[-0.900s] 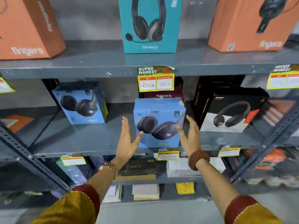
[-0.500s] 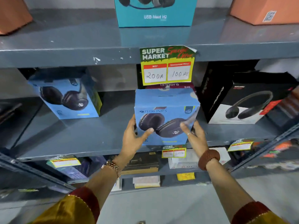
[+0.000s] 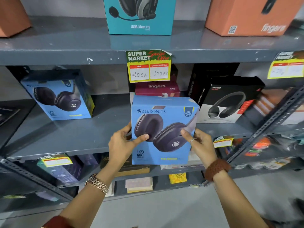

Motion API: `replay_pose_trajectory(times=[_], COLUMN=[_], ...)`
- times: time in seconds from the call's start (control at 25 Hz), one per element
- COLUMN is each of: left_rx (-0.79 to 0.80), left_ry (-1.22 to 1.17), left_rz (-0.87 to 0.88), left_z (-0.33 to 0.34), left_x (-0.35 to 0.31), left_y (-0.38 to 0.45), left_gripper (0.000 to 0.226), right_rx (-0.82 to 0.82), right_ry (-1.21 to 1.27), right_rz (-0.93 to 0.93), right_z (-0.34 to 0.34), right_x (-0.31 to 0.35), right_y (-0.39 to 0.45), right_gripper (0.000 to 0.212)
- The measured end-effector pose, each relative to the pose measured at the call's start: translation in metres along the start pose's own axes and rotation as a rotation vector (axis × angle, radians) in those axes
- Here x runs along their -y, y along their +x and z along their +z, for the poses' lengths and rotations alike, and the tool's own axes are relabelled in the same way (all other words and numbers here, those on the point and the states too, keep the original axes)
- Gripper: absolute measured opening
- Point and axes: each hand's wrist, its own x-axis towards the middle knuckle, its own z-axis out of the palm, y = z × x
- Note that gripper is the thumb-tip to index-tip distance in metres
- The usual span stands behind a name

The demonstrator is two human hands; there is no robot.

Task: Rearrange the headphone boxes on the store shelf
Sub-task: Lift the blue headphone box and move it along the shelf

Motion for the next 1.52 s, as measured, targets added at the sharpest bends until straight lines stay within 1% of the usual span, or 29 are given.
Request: replay_pose_trajectory(times=[0.04,0.2,0.32,0.36,0.4,0.52,0.56,0.72,0.84,0.92,1.04,1.24,1.36,1.4,1.44,1.52], left_rx=[0.007,0.021,0.007,-0.009,-0.027,-0.079,-0.095,-0.145,-0.158,-0.151,-0.157,-0.136,-0.151,-0.148,-0.146,-0.155], left_ry=[0.019,0.012,0.024,0.029,0.037,0.032,0.010,-0.067,-0.116,-0.109,-0.110,-0.107,-0.087,-0.095,-0.111,-0.136], left_rz=[0.005,0.003,0.005,0.011,0.015,0.005,-0.003,-0.042,-0.036,-0.013,-0.009,-0.029,-0.041,-0.031,-0.025,-0.030], left_z=[-0.003,-0.025,-0.052,-0.067,-0.084,-0.136,-0.158,-0.228,-0.275,-0.296,-0.312,-0.322,-0.319,-0.319,-0.319,-0.316], left_x=[-0.005,-0.006,0.000,0.003,0.008,0.025,0.034,0.075,0.107,0.121,0.137,0.160,0.166,0.169,0.171,0.175], left_y=[-0.010,-0.042,-0.054,-0.057,-0.057,-0.044,-0.035,0.006,0.044,0.066,0.095,0.129,0.132,0.132,0.131,0.126], left_gripper=[0.054,0.041,0.055,0.055,0.052,0.033,0.032,0.055,0.058,0.063,0.067,0.062,0.061,0.061,0.061,0.058], right_rx=[0.000,0.044,0.057,0.072,0.094,0.148,0.167,0.280,0.302,0.297,0.271,0.270,0.270,0.277,0.290,0.306], right_ry=[-0.018,-0.065,-0.069,-0.069,-0.066,-0.050,-0.043,-0.009,0.021,0.024,0.038,0.056,0.047,0.041,0.037,0.018], right_rz=[-0.002,-0.044,-0.050,-0.049,-0.053,-0.091,-0.110,-0.134,-0.135,-0.113,-0.075,-0.045,-0.036,-0.039,-0.041,-0.025], right_z=[-0.005,-0.007,0.014,0.028,0.045,0.103,0.130,0.225,0.290,0.324,0.362,0.389,0.394,0.394,0.393,0.388], right_x=[0.005,0.020,0.031,0.035,0.039,0.054,0.059,0.068,0.073,0.074,0.070,0.064,0.056,0.053,0.052,0.049], right_y=[-0.009,-0.038,-0.050,-0.052,-0.051,-0.046,-0.042,-0.028,-0.016,-0.008,0.007,0.021,0.022,0.023,0.024,0.024], right_gripper=[0.032,0.036,0.023,0.020,0.021,0.035,0.037,0.038,0.027,0.026,0.031,0.036,0.024,0.024,0.029,0.045])
